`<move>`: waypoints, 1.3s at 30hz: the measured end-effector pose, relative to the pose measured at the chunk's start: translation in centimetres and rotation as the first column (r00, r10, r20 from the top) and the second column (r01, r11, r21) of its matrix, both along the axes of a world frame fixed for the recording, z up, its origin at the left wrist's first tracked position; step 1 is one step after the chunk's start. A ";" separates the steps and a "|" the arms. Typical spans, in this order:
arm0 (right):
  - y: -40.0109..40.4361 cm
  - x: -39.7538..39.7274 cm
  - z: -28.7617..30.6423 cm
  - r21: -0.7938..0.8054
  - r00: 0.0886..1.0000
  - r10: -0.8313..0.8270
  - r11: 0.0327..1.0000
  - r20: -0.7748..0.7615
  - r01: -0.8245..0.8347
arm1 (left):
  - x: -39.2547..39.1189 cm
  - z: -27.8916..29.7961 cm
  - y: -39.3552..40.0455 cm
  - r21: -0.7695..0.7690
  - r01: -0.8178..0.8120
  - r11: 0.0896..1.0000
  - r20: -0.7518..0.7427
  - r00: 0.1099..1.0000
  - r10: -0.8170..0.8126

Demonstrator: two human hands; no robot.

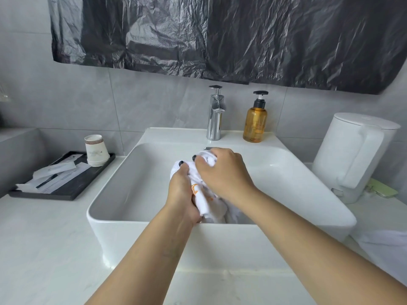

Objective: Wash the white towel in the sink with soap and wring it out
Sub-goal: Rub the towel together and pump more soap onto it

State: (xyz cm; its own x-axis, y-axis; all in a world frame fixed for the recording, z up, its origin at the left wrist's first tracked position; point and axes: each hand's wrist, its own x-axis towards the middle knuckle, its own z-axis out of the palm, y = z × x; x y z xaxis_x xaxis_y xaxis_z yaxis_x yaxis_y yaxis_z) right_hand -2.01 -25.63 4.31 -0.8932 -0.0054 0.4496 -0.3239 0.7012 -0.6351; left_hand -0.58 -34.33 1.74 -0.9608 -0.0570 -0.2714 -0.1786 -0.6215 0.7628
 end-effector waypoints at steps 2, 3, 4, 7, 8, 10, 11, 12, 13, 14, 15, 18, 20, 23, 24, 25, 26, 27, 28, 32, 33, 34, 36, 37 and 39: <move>0.3 1.3 0.4 0.047 0.999 0.042 0.998 0.014 -0.043 | 0.1 0.0 -0.1 -0.010 -0.007 1.000 -0.012 1.000 0.007; 0.4 1.8 0.7 0.050 0.997 0.063 0.997 0.047 -0.065 | 0.1 -0.1 -0.2 0.000 -0.028 1.000 -0.020 0.999 0.028; 0.4 2.2 0.8 0.056 0.994 0.081 0.995 0.078 -0.086 | 0.0 -0.2 -0.3 0.014 -0.050 0.999 -0.019 0.999 0.050; 0.0 2.0 1.1 0.049 0.996 0.080 0.995 0.045 -0.082 | 0.0 0.0 -0.4 0.038 -0.032 0.999 0.007 0.999 0.032; 0.0 1.3 1.2 0.025 0.999 0.051 0.998 0.010 -0.051 | -0.1 0.1 -0.3 0.053 0.012 0.999 0.007 1.000 -0.013; 0.5 -1.2 1.2 -0.047 0.999 -0.032 0.998 -0.017 0.031 | 0.0 0.2 -0.1 0.066 0.098 0.993 -0.019 0.995 -0.096; 0.8 -2.5 1.3 -0.090 0.997 -0.075 0.993 -0.004 0.075 | 0.3 0.4 0.1 0.055 0.124 0.991 -0.030 0.992 -0.122; 1.2 -3.7 1.3 -0.132 0.994 -0.113 0.985 0.012 0.114 | 0.5 0.5 0.1 0.052 0.139 0.989 -0.032 0.990 -0.138; 1.5 -4.5 1.2 -0.168 0.989 -0.143 0.975 0.023 0.145 | 0.6 0.6 0.2 0.048 0.156 0.987 -0.019 0.988 -0.156; 1.6 -5.0 1.0 -0.195 0.986 -0.161 0.967 0.036 0.164 | 0.8 0.7 0.3 0.036 0.175 0.984 -0.008 0.985 -0.175; 1.6 -5.2 0.7 -0.212 0.985 -0.165 0.962 0.048 0.172 | 0.9 0.8 0.2 0.038 0.178 0.983 -0.005 0.984 -0.178; 0.7 -3.4 -0.1 -0.182 0.995 -0.094 0.979 0.014 0.095 | 0.3 0.4 0.2 0.069 0.120 0.990 -0.006 0.993 -0.120; -0.3 -0.7 -0.4 -0.044 0.996 -0.020 0.999 -0.086 0.017 | 0.1 0.2 -0.1 0.062 0.033 0.998 -0.003 0.999 -0.033; -0.5 2.1 -0.3 0.033 0.995 0.035 0.999 -0.090 -0.033 | -0.3 -0.1 -0.4 0.018 -0.075 0.997 0.001 0.997 0.075; -0.3 2.4 -0.3 0.031 0.997 0.039 0.999 -0.074 -0.037 | -0.3 -0.2 -0.4 0.011 -0.080 0.997 0.000 0.997 0.080; -0.2 2.5 -0.2 0.033 0.997 0.041 0.999 -0.062 -0.039 | -0.4 -0.3 -0.4 0.017 -0.074 0.997 -0.007 0.997 0.074; -0.2 2.4 0.1 0.032 0.997 0.044 0.999 -0.058 -0.043 | -0.2 -0.3 -0.3 0.020 -0.043 0.999 -0.027 0.999 0.044; -0.3 2.0 0.3 0.028 0.997 0.044 0.999 -0.065 -0.042 | -0.1 -0.1 -0.2 0.029 -0.012 1.000 -0.035 0.999 0.013; -0.5 1.3 0.6 0.021 0.996 0.028 0.999 -0.083 -0.026 | 0.0 0.1 -0.1 0.027 0.017 1.000 -0.040 0.999 -0.016; -0.3 -3.0 1.5 -0.047 0.991 -0.108 0.993 -0.075 0.104 | 0.2 0.3 -0.1 -0.017 0.074 0.997 -0.027 0.997 -0.074; -0.2 -3.7 1.4 -0.079 0.990 -0.132 0.989 -0.058 0.128 | 0.3 0.4 -0.1 -0.029 0.064 0.998 -0.023 0.998 -0.064; -0.2 -4.1 1.2 -0.104 0.988 -0.147 0.984 -0.042 0.142 | 0.3 0.2 -0.1 -0.021 0.050 0.999 -0.011 0.999 -0.051; -0.5 -3.5 0.6 -0.111 0.991 -0.131 0.986 -0.021 0.127 | 0.5 0.4 -0.1 0.008 0.050 0.999 0.017 0.999 -0.050; -0.6 -2.6 0.3 -0.082 0.995 -0.099 0.992 -0.021 0.097 | 0.4 0.4 -0.2 0.007 0.047 0.999 0.035 0.998 -0.047; -0.7 -0.4 -0.1 0.027 0.999 -0.027 0.999 -0.037 0.028 | 0.2 0.4 -0.4 0.036 0.019 0.999 0.064 0.998 -0.022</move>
